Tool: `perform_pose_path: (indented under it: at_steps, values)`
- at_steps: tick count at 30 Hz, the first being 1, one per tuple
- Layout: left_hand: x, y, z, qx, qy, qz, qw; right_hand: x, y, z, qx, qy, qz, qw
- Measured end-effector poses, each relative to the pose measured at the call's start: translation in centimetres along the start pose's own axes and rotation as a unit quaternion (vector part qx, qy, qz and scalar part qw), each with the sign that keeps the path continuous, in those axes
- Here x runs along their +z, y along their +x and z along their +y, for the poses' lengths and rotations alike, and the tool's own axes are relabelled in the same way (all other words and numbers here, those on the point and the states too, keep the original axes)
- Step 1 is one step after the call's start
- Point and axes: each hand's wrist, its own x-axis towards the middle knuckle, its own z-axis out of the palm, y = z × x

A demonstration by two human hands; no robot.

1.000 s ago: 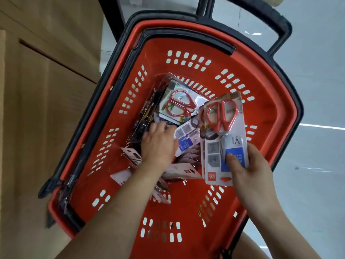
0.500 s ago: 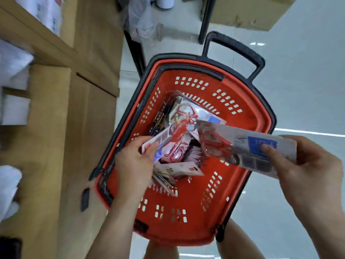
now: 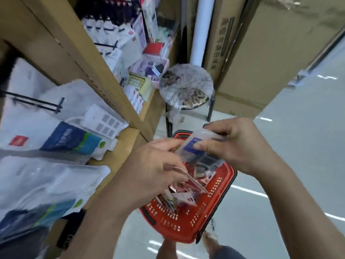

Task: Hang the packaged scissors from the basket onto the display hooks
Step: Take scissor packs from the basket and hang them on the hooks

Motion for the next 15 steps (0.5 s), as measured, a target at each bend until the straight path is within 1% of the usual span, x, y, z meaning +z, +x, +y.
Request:
perform_pose_path:
  at_steps: [2,3,5,7,9,11,12,13,15]
  values:
    - [-0.6,-2.0,4.3,-0.021,-0.033,0.019,0.999,-1.8,-1.1,-4.6,-0.046,0.074,-0.026,0.996]
    - [-1.1,-3.2,6.1,-0.039,-0.06,0.041,0.997,-2.6,-1.5,-6.5,-0.066,0.113,-0.03,0.991]
    - [-2.2,-5.9,8.8,-0.066,-0.145,0.104,0.982,-3.7,-2.6,-9.7,-0.092,0.221,-0.035,0.97]
    - [-3.2,-9.1,11.0,-0.08,-0.211,0.187,0.956,-4.6,-3.9,-11.6,-0.1,0.306,-0.068,0.944]
    - [-4.3,-12.3,13.0,-0.082,-0.281,0.286,0.912,-5.5,-5.7,-12.9,-0.115,0.306,-0.149,0.933]
    - [-5.3,-15.2,14.6,-0.097,-0.321,0.364,0.869,-5.4,-7.8,-14.1,-0.141,0.239,-0.258,0.925]
    - [-5.7,-16.7,14.9,-0.105,-0.325,0.388,0.856,-5.0,-8.9,-14.8,-0.167,0.197,-0.301,0.918]
    - [-6.1,-18.0,15.1,-0.115,-0.321,0.402,0.85,-4.4,-9.7,-15.5,-0.189,0.174,-0.326,0.91]
    - [-6.6,-20.5,15.3,-0.127,-0.308,0.425,0.842,-3.1,-11.0,-17.5,-0.215,0.173,-0.326,0.904]
